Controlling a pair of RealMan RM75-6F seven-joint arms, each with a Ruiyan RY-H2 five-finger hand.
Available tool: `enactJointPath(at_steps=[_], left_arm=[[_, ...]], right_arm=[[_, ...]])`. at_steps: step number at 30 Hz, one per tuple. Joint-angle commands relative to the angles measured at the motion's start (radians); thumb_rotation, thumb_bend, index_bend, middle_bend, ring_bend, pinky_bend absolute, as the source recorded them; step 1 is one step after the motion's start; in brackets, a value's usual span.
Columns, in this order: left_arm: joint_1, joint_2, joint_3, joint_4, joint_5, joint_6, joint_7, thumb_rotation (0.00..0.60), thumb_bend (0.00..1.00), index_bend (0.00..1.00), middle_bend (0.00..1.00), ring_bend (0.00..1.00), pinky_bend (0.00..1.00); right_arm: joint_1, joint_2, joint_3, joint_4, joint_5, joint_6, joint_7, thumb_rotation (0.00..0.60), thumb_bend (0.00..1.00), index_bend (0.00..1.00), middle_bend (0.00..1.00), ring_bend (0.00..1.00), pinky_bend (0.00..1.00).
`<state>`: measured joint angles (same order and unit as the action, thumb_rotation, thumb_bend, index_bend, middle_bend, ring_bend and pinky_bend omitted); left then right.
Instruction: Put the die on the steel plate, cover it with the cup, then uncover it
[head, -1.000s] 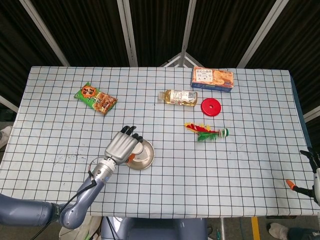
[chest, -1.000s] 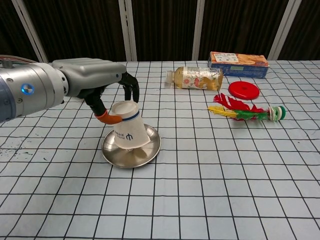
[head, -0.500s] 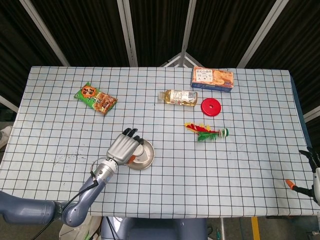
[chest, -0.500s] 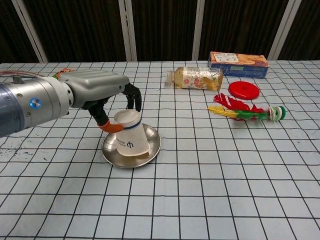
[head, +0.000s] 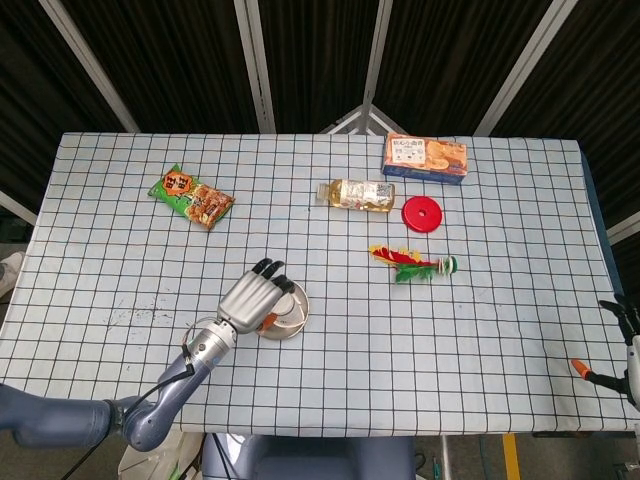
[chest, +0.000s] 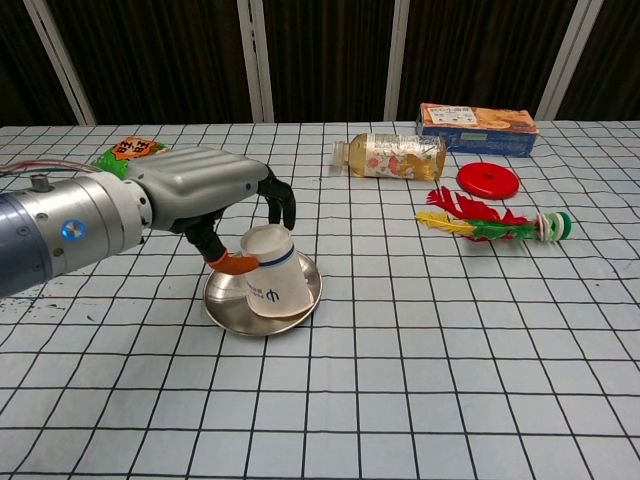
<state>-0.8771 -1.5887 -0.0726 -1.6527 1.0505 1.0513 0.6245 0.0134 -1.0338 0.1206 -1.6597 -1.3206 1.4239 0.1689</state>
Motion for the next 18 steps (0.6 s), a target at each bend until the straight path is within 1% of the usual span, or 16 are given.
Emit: enactJointPath(at_steps=[1,9,18], left_arm=[[0.008,0.007,0.007,0.012,0.024,-0.006,-0.026,0.600,0.58,0.42,0.41,0.12,0.13],[0.017,0.030,0.007,0.035,0.063,-0.008,-0.048,0.600,0.58,0.42,0.42,0.12,0.13],[0.025,0.002,0.000,0.083,0.093,-0.016,-0.084,0.600,0.58,0.42,0.42,0.12,0.13]], right_arm=[[0.000,0.000,0.000,0.000,0.000,0.000,-0.001,0.600,0.10,0.21,0.13,0.14,0.03],[0.001,-0.001,0.000,-0.003,0.001,-0.003,-0.005,0.600,0.10,0.21,0.13,0.14,0.03],[0.004,-0.003,-0.001,-0.003,0.004,-0.010,-0.007,0.600,0.10,0.21,0.13,0.14,0.03]])
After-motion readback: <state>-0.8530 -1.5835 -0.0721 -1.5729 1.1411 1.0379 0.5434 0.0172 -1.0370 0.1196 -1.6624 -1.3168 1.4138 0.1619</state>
